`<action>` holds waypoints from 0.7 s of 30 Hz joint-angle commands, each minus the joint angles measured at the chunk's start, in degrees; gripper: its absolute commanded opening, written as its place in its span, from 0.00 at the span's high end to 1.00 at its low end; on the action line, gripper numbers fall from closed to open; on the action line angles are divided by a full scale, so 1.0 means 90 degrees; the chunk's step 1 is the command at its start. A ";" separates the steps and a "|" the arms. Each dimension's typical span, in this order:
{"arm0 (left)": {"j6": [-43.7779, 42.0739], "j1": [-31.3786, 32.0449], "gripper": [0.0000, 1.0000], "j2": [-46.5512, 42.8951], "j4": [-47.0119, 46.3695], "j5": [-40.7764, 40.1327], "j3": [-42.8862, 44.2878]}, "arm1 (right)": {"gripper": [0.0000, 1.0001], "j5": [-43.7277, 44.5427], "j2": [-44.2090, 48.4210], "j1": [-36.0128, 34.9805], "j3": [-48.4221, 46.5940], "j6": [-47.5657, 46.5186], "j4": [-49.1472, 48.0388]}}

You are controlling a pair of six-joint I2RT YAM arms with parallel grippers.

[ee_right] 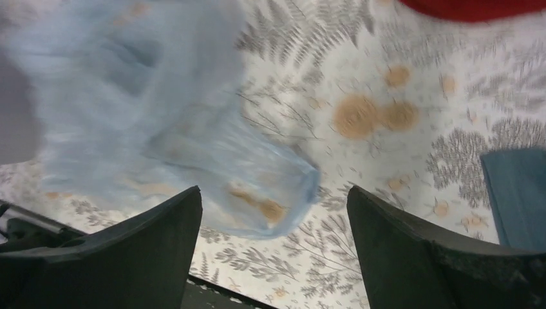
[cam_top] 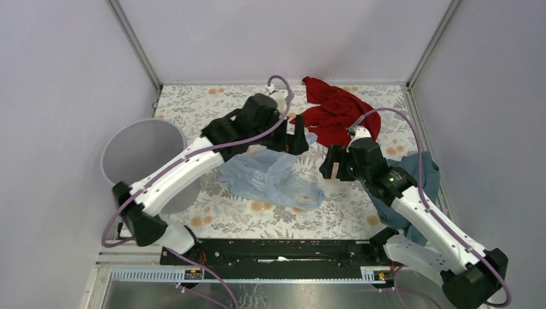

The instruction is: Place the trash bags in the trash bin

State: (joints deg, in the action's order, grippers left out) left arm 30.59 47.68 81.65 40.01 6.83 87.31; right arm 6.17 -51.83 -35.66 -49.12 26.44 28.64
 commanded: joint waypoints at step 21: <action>-0.1188 0.1283 0.27 0.2411 0.0960 -0.3389 0.2099 | 0.08 -0.3094 -0.0388 0.1183 0.2402 0.1855 -0.2050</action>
State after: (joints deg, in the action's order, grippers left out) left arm 20.86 59.20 103.13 48.99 -18.52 103.18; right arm -19.88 -55.37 -26.04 -27.05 42.17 14.24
